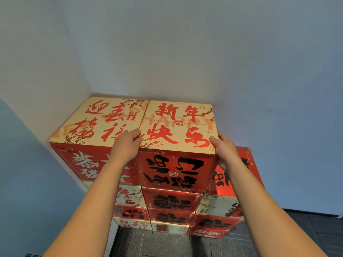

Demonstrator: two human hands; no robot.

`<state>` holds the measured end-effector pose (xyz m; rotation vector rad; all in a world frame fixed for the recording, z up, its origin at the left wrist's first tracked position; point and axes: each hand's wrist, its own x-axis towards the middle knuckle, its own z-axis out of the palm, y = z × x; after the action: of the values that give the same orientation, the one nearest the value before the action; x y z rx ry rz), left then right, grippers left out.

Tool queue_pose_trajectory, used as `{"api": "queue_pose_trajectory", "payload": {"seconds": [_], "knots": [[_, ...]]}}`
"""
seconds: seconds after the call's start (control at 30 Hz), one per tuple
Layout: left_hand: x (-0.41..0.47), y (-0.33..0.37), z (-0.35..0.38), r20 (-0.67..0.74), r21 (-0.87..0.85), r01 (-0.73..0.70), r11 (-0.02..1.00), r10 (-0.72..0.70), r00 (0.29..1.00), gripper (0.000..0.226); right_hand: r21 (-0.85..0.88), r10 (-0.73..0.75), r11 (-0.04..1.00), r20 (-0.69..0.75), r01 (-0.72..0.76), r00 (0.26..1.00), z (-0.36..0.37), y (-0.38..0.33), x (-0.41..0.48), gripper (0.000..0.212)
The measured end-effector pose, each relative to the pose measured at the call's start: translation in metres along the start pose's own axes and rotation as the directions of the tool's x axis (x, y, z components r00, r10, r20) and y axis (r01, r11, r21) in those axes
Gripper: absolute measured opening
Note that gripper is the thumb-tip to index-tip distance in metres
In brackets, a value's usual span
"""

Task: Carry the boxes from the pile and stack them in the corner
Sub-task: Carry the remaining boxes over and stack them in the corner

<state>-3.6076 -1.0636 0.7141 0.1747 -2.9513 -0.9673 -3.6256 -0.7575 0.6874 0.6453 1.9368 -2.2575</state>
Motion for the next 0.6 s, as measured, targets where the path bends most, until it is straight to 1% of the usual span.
{"api": "queue_pose_trajectory", "payload": {"seconds": [0.13,0.5,0.6], "knots": [[-0.0001,0.0003,0.0009,0.027,0.039,-0.009,0.999,0.008,1.0,0.046,-0.021,-0.01,1.0,-0.001,0.01,1.0,0.0001,-0.0038,-0.0013,0.045],[-0.0022,-0.0057,0.0006,0.016,0.007,-0.018,1.0,0.018,1.0,0.046,-0.046,0.007,0.999,-0.009,-0.007,1.0,0.006,-0.0004,-0.0066,0.043],[-0.0025,-0.0057,0.0018,0.018,0.023,-0.023,0.999,0.023,1.0,0.046,-0.052,0.002,0.999,-0.018,-0.003,1.0,0.0054,0.0023,-0.0059,0.043]]}}
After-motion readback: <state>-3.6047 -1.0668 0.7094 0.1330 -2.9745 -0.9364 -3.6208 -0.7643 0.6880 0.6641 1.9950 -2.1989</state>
